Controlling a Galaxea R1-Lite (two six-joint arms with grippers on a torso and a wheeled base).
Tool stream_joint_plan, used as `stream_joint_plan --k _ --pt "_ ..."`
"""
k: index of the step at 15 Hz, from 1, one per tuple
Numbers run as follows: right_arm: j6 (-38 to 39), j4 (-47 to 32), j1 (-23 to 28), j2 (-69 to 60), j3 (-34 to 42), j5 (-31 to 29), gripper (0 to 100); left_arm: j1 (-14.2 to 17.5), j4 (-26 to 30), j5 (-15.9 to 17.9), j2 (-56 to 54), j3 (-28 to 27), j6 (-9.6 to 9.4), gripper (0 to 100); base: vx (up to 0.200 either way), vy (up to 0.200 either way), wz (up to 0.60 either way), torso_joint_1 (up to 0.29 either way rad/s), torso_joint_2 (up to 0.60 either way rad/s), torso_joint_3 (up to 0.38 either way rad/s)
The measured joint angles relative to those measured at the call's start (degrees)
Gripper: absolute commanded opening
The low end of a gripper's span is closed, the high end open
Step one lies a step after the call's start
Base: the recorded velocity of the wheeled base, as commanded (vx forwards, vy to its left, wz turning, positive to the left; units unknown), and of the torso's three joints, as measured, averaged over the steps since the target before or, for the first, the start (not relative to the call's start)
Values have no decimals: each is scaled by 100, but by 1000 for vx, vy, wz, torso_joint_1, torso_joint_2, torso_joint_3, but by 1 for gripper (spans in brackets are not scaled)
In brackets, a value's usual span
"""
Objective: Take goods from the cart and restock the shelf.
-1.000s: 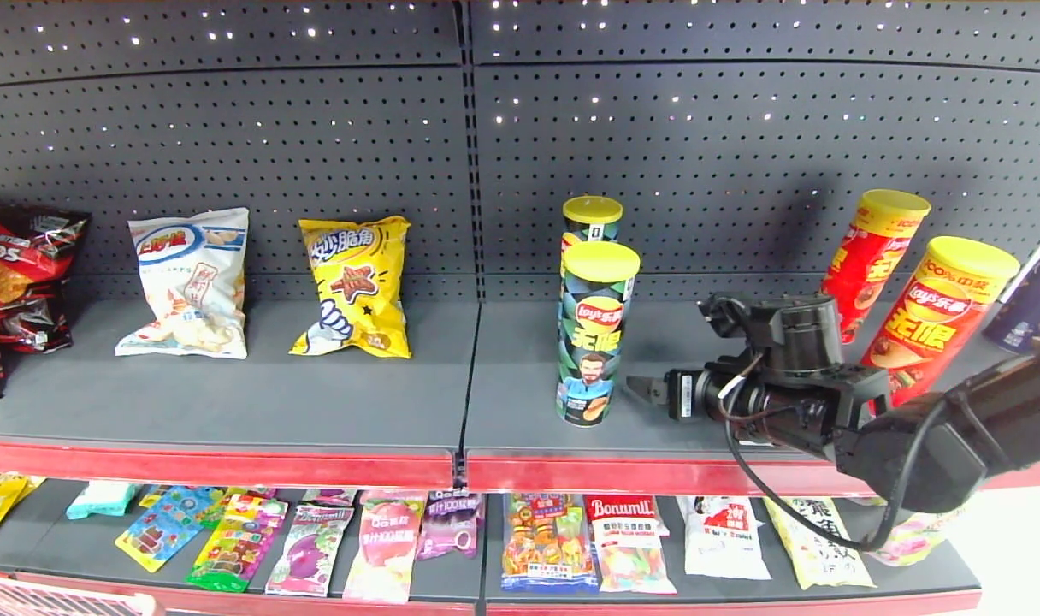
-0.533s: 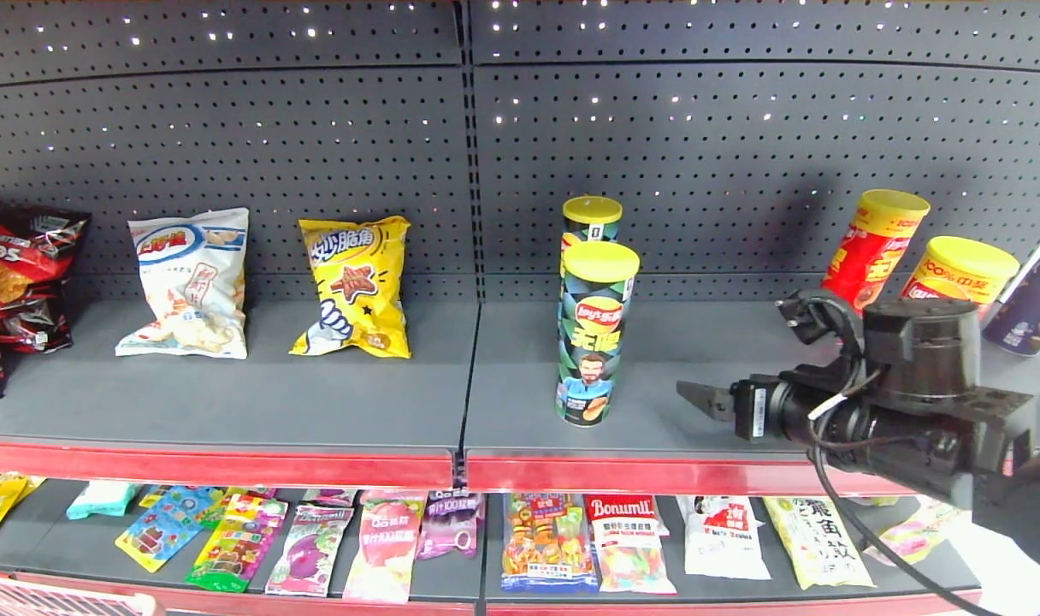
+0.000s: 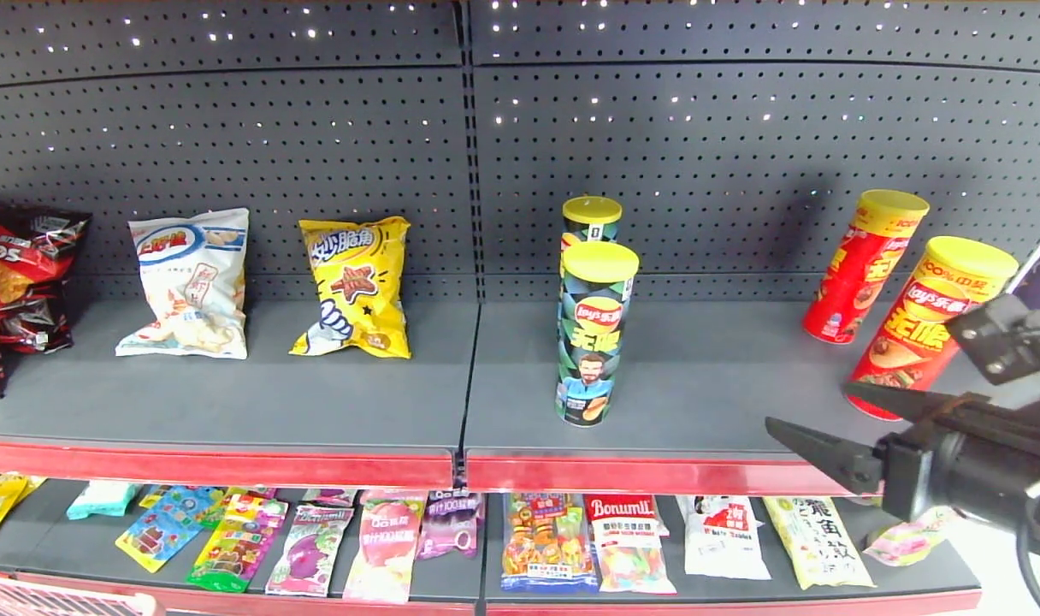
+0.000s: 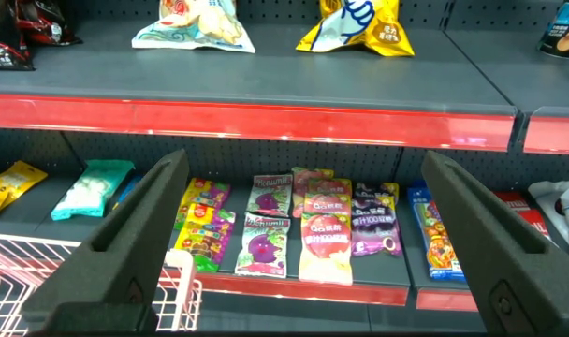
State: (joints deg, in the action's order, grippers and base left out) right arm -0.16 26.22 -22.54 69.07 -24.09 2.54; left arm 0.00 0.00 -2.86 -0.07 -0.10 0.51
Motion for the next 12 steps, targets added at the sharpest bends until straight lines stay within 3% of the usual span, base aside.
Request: stream_joint_plan --k 3,6,9,12 --pt "-367 -936 350 -1080 52 296 100 0 0 -2 0 0 4 100 0 0 0 0 0 0" --pt "-455 -1870 1089 -2189 243 338 100 0 0 0 0 0 4 100 0 0 0 0 0 0" --pt "-607 -2558 1982 -3261 775 -54 100 0 0 -2 0 0 4 100 0 0 0 0 0 0" --pt "-619 -2832 2300 -3892 942 -263 100 0 0 0 0 0 4 100 0 0 0 0 0 0"
